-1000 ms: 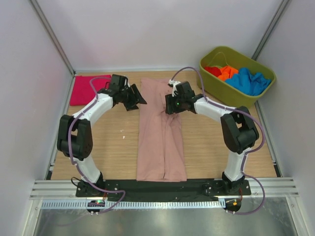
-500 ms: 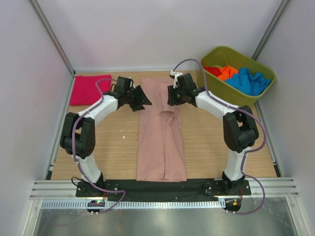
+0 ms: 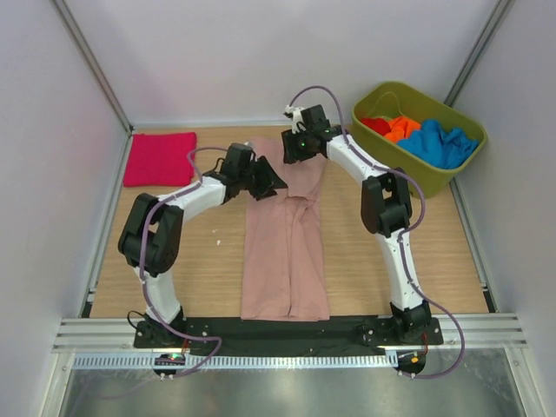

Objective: Fold and stack the t-shirts
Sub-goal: Fold the tshirt

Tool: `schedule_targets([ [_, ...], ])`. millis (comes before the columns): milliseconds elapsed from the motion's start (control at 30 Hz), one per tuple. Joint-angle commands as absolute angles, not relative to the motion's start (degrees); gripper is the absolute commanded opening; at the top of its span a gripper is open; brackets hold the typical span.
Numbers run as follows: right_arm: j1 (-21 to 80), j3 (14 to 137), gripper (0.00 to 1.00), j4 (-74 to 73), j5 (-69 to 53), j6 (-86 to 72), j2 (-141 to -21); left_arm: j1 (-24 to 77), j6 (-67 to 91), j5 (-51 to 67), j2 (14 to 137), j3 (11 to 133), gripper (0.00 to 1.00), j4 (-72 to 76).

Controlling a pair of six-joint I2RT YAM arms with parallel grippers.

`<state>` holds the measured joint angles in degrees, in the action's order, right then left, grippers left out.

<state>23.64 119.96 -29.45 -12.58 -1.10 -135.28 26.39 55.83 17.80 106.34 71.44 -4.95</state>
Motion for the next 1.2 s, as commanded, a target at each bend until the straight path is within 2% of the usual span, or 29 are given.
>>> schedule_targets([
  [0,22.24,126.55,0.54,-32.96,-19.51,4.3,-137.81,27.68,59.41,16.79,109.68,72.24,0.5,-0.26],
  [500,22.15,129.2,0.53,-29.19,-24.69,9.58,-142.82,28.65,59.94,18.37,116.1,75.41,0.52,4.13],
  [867,22.24,133.06,0.52,-30.14,-23.56,11.25,-147.56,29.18,60.38,18.46,118.12,76.9,0.5,4.13],
  [1000,22.24,133.24,0.49,-29.8,-22.68,11.43,-147.92,29.27,60.29,18.37,118.04,77.17,0.43,4.13],
  [1033,22.24,133.16,0.44,-29.71,-22.68,11.43,-147.92,29.35,60.12,18.46,118.04,77.43,0.41,4.13],
  [1067,22.24,132.98,0.41,-29.45,-22.76,11.43,-147.75,29.27,60.03,18.54,118.04,77.61,0.33,4.13],
  [1167,22.24,132.63,0.26,-28.57,-22.59,11.08,-147.22,29.36,59.85,18.72,117.95,78.22,0.2,4.13],
])
